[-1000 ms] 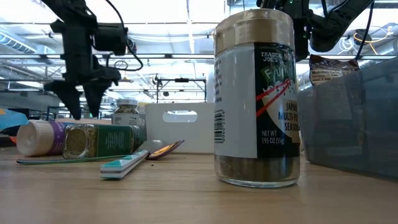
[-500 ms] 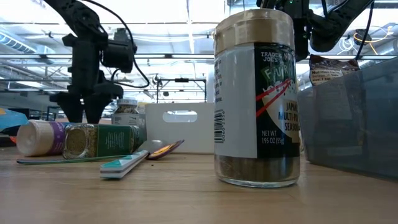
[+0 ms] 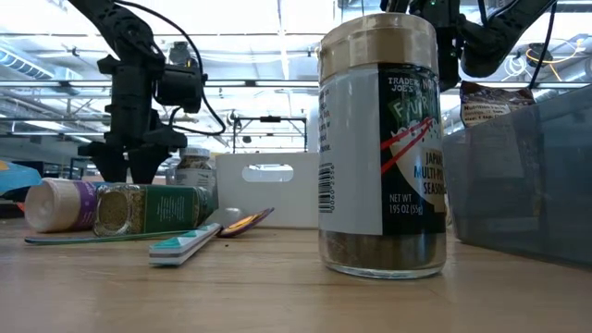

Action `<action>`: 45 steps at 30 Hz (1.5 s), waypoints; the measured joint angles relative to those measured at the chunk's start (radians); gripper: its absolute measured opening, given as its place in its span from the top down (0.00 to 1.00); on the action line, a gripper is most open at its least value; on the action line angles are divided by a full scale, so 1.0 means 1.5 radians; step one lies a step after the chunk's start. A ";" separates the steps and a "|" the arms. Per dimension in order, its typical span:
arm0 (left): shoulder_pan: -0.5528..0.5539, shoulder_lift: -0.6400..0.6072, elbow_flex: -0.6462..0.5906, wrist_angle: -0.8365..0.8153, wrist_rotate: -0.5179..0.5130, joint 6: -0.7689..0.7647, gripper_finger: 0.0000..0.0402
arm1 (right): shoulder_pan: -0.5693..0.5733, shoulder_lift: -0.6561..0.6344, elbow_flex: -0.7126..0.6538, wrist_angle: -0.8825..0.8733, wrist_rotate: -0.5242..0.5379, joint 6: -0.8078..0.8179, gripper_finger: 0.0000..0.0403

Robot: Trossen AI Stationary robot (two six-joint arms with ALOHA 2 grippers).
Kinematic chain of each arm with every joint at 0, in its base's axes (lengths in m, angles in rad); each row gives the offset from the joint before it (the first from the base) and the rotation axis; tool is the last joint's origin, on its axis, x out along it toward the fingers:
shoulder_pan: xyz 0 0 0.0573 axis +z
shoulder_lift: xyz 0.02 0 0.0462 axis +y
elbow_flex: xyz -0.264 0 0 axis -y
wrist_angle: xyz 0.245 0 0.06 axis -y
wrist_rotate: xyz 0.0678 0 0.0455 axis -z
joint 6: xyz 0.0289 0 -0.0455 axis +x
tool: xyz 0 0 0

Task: Pick & Place Food Item
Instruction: Put the orange noodle pack into the top black bin

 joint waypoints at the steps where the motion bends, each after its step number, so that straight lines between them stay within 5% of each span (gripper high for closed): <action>1: -0.001 0.000 0.000 -0.002 -0.004 -0.003 0.41 | 0.000 0.000 0.000 0.000 0.000 0.000 0.58; 18: -0.004 0.001 -0.001 -0.004 -0.020 0.014 0.41 | 0.000 0.000 0.000 0.001 0.000 0.000 0.58; 30: -0.004 -0.014 -0.005 -0.043 -0.046 0.118 0.41 | 0.004 0.000 0.000 0.001 0.000 0.010 0.58; 45: -0.015 -0.001 -0.007 -0.034 -0.005 0.110 0.41 | 0.007 0.000 0.000 0.001 0.000 0.010 0.58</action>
